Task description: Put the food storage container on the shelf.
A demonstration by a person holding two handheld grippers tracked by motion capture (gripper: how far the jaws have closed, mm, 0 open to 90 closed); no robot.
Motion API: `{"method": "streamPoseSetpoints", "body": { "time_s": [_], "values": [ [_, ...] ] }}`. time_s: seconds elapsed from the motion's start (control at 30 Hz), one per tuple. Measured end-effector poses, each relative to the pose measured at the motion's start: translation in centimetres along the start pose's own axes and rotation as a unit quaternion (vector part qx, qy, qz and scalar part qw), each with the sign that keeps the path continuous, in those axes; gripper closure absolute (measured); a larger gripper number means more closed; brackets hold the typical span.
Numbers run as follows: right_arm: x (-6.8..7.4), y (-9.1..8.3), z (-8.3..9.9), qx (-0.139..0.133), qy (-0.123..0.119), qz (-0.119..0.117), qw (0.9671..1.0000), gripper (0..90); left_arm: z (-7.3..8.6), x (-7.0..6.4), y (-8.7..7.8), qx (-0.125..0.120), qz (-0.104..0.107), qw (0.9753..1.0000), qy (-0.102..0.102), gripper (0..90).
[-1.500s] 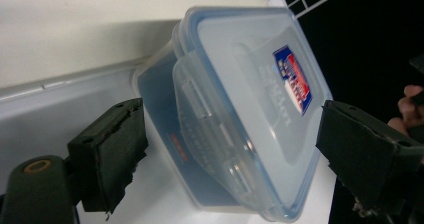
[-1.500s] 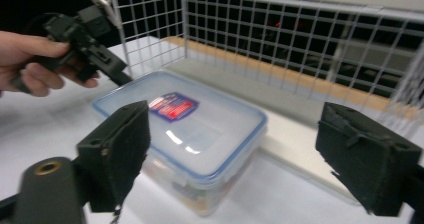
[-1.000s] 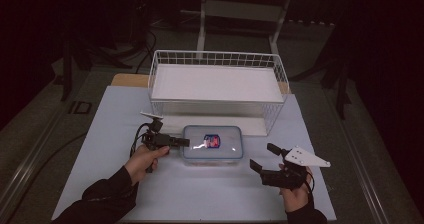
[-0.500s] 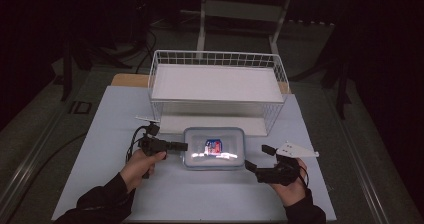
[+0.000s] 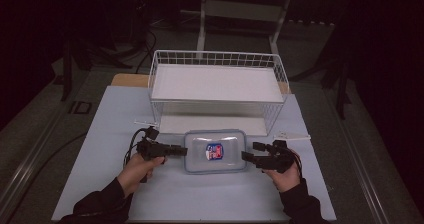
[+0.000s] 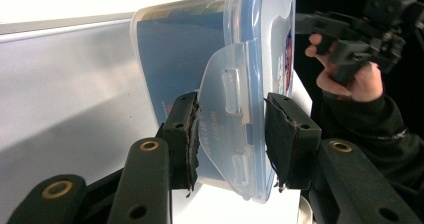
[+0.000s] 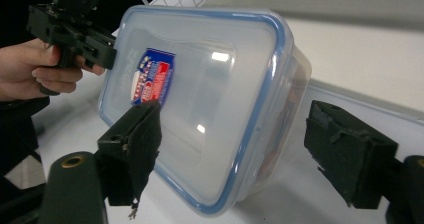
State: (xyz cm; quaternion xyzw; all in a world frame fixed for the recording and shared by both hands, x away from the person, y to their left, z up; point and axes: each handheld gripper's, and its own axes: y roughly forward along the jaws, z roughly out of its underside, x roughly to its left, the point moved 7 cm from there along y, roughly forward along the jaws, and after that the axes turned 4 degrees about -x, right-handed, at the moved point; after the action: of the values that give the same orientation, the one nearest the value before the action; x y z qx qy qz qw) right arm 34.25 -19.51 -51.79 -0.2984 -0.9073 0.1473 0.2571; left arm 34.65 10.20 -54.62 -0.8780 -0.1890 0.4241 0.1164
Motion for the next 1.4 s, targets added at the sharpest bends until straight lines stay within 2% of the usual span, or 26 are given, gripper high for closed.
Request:
{"method": "streamPoseSetpoints", "body": {
  "time_s": [0.2, 0.3, 0.53, 0.67, 0.87, 1.0, 1.1, 1.2, 1.4],
  "values": [
    [-1.0, 1.1, 0.4, 0.024, 0.030, -0.021, 0.9990, 29.2, 0.2, -0.3, -0.1, 0.001, 0.002, 0.9997, 0.025, 58.8],
    [-1.3, 1.6, 0.8, 0.036, 0.036, -0.029, 0.9983, 33.2, 0.2, -0.4, -0.1, 0.004, 0.001, 0.9994, 0.035, 58.8],
    [-1.3, 2.1, 1.4, 0.056, 0.054, -0.054, 0.9955, 41.0, 0.2, -0.4, -0.1, 0.003, 0.002, 0.9992, 0.040, 58.8],
    [-1.2, 1.9, 1.3, 0.053, 0.053, -0.052, 0.9958, 45.5, 0.3, -0.4, -0.1, 0.001, 0.003, 0.9993, 0.039, 58.9],
    [-1.3, 1.4, 1.5, 0.050, 0.078, -0.069, 0.9933, 51.0, 0.3, -0.5, -0.1, 0.000, 0.002, 0.9991, 0.043, 59.1],
    [-1.1, 1.2, 1.5, 0.056, 0.069, -0.069, 0.9936, 52.0, 0.3, -0.6, -0.1, -0.001, -0.004, 0.9990, 0.044, 59.0],
    [-1.0, 1.1, 1.5, 0.058, 0.065, -0.067, 0.9940, 52.5, 0.3, -0.8, -0.1, -0.007, -0.017, 0.9982, 0.056, 58.7],
    [-1.0, 1.1, 1.4, 0.055, 0.063, -0.064, 0.9944, 52.7, 0.1, -0.9, -0.2, -0.012, -0.017, 0.9981, 0.057, 58.6],
    [-1.1, 0.7, 0.2, 0.041, 0.057, -0.061, 0.9957, 53.0, -1.1, -1.5, -0.2, -0.031, -0.032, 0.9967, 0.067, 58.1]
  ]
}}
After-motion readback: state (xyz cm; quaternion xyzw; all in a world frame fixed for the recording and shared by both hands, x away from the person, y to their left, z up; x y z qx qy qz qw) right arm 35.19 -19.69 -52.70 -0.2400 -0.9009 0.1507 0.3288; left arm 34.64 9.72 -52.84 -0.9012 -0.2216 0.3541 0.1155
